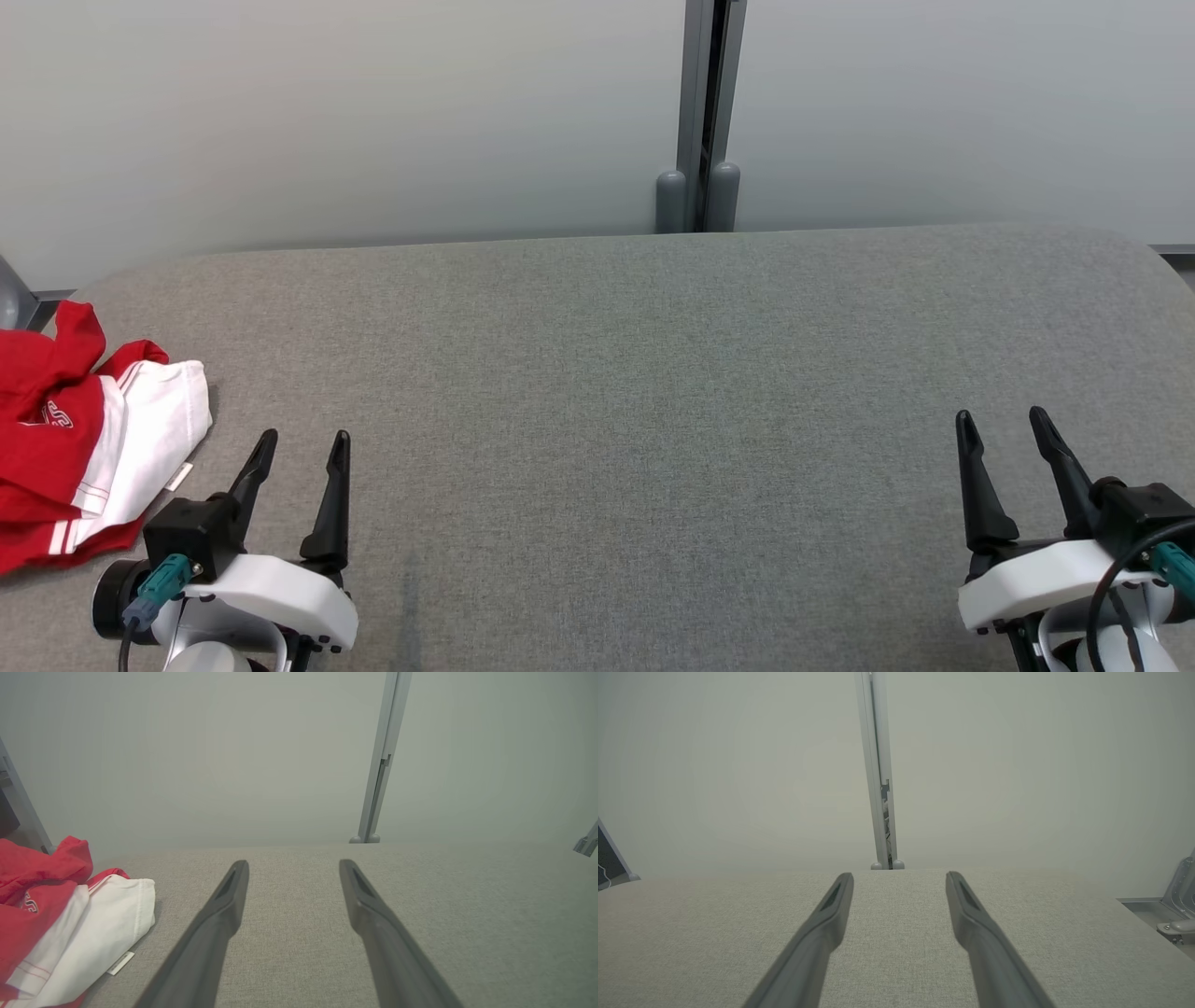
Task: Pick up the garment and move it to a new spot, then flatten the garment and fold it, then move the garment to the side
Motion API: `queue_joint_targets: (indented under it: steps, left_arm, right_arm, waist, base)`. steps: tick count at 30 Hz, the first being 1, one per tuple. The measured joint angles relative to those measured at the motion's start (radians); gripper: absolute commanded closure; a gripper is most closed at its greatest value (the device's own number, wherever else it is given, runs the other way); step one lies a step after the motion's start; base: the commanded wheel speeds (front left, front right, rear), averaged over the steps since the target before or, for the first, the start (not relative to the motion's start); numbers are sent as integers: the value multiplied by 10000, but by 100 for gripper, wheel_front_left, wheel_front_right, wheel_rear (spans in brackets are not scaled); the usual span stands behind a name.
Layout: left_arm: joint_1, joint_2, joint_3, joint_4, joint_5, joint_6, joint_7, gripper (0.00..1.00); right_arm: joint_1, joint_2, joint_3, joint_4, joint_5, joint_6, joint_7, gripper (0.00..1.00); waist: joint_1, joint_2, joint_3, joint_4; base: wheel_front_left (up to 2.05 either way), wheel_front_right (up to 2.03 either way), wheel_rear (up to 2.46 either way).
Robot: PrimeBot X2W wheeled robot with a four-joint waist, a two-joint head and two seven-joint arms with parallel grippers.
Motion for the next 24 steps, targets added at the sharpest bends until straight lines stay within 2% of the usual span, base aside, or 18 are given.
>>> queue_joint_targets:
  steps: [24]
  left_arm:
    - [53, 23, -81, 313, -318, 31, 203, 0]
  right_arm:
    - [44, 94, -178, 174, 219, 0, 270, 0]
  waist:
    - [0, 0, -90, -20]
  base:
    - [0, 0, 0]
